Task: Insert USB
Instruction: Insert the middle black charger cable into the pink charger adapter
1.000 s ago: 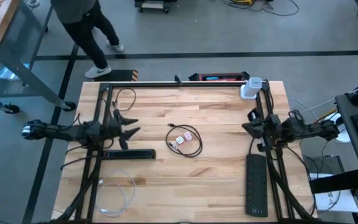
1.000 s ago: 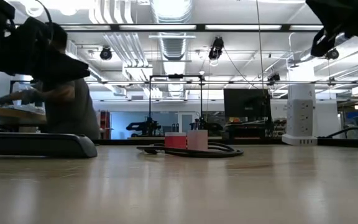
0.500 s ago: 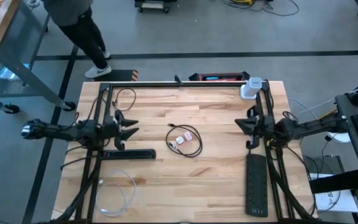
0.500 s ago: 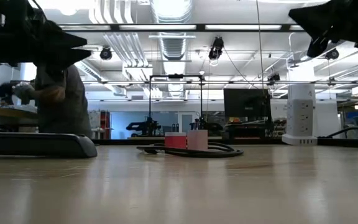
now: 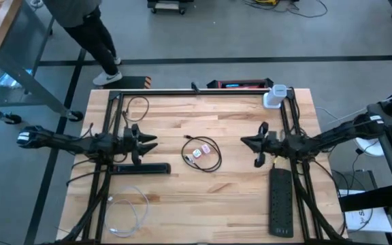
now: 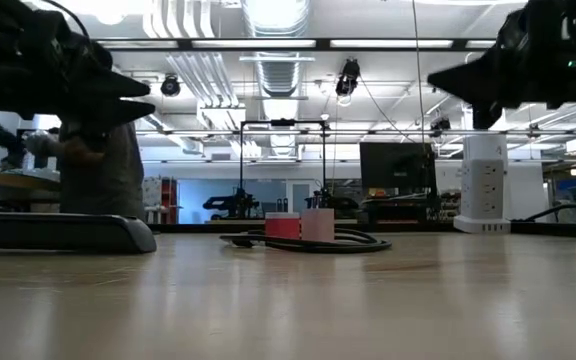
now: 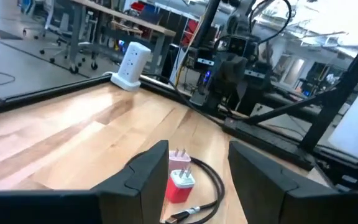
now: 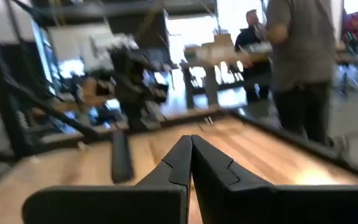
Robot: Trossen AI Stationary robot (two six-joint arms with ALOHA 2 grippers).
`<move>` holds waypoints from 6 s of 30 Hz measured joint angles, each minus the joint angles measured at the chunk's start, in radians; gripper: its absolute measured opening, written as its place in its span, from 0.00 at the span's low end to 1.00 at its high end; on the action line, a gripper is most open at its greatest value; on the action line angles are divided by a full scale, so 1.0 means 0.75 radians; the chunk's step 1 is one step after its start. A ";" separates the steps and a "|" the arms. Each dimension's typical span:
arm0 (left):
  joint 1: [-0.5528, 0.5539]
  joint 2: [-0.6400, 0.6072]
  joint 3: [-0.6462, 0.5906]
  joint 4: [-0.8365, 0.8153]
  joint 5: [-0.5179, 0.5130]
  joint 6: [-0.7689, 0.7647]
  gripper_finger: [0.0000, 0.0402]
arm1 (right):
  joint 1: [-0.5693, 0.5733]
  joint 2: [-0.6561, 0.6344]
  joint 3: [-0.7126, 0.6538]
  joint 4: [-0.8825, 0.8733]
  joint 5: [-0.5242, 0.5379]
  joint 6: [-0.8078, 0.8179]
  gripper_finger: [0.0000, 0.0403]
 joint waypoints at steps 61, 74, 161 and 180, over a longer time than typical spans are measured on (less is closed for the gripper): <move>-0.174 1.197 0.076 0.632 -0.146 -0.362 0.34 | -0.097 1.281 1.560 -1.885 0.091 0.726 0.55; -0.174 1.395 0.205 0.626 -0.144 -0.327 0.29 | -0.112 1.358 1.567 -1.841 0.108 0.586 0.50; 0.460 1.530 0.522 0.518 0.331 0.189 0.50 | 0.254 0.965 1.624 -1.587 0.066 -0.015 0.25; 0.464 1.762 0.823 0.058 0.360 0.406 0.46 | 0.306 0.966 1.606 -1.739 0.067 0.064 0.25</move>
